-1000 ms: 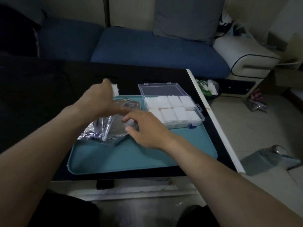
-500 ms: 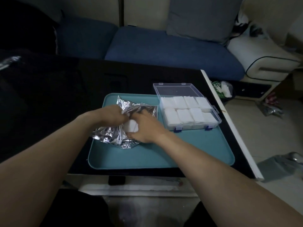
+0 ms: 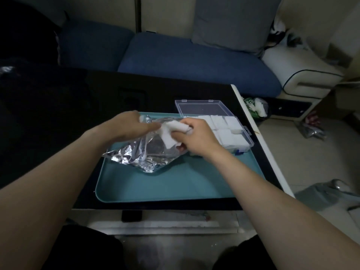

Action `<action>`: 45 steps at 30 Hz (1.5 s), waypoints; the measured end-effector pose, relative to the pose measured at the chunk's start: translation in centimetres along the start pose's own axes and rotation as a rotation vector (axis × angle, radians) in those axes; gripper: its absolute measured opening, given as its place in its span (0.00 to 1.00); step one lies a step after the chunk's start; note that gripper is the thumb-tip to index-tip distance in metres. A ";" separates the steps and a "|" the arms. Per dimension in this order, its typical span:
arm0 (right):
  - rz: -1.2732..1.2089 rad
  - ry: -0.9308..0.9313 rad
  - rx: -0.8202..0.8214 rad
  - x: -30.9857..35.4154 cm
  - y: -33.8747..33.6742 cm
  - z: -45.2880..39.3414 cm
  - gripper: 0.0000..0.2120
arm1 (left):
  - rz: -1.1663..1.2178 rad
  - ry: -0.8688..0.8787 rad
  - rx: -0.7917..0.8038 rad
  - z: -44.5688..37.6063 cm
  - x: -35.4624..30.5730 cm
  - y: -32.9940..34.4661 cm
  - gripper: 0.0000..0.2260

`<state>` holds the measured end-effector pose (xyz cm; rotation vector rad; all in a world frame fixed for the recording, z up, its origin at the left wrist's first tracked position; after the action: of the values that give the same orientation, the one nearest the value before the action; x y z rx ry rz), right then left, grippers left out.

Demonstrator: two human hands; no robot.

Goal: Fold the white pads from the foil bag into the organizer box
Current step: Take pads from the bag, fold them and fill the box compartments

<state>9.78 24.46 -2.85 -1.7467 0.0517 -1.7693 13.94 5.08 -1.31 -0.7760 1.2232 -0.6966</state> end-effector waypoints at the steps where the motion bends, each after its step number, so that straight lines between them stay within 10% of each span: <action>1: -0.110 0.033 -0.017 0.0 -0.9 0.2 0.06 | 0.016 0.010 -0.069 0.1 -0.5 -0.3 0.28; 8: -0.592 0.191 0.004 -0.7 -5.5 1.1 0.12 | 0.420 0.181 -0.414 2.1 -6.1 0.2 0.21; 14: -0.600 0.142 0.134 -0.2 -7.0 2.5 0.11 | 0.968 0.186 0.060 2.3 -10.3 4.1 0.13; 22: 0.056 0.039 -0.003 -0.7 -7.6 3.7 0.09 | 0.817 0.200 0.059 1.7 -11.4 6.5 0.07; 45: -0.861 0.253 -0.215 -1.8 -11.0 3.7 0.08 | 1.159 0.029 0.096 0.3 -10.6 6.9 0.08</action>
<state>8.45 35.50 1.03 -1.8175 -0.4898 -2.6719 12.43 17.64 -1.24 0.0988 1.4008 0.1956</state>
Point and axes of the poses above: each hand's wrist, its own z-axis away from the middle knuckle, its own y-axis out of the palm, x = y × z, the point moved 3 cm from there along -z, towards the middle knuckle, and after that the axes turned 6 degrees about y, right-handed, at the moved point
